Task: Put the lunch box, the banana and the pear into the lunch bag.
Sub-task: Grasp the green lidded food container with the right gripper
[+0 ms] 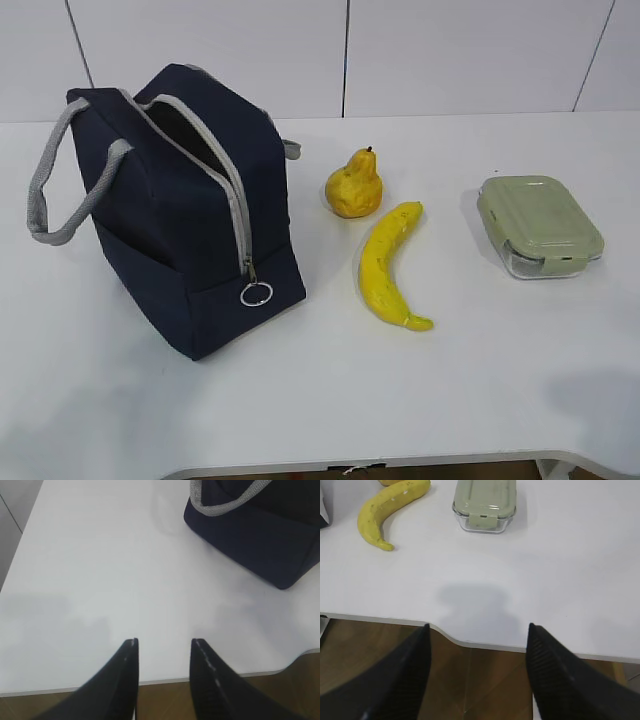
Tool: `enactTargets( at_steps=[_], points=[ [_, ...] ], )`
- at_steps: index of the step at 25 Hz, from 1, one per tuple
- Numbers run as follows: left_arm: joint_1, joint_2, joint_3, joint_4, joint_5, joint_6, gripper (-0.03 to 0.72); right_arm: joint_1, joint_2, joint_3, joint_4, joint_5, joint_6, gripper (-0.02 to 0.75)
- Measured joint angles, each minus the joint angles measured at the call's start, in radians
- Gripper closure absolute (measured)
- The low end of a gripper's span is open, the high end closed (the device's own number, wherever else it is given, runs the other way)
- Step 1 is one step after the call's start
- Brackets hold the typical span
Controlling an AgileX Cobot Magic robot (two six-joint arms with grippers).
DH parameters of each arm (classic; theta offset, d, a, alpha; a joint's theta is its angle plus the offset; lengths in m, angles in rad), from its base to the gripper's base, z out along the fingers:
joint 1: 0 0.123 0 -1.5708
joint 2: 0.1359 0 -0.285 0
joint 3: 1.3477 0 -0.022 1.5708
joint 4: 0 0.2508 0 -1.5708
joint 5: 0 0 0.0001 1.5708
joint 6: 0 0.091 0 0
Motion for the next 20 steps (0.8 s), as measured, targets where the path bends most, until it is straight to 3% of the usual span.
enactTargets(
  at_steps=[20],
  points=[
    [0.000,0.000,0.000,0.000,0.000,0.000,0.446,0.000,0.000,0.000,0.000,0.000,0.000,0.243]
  ],
)
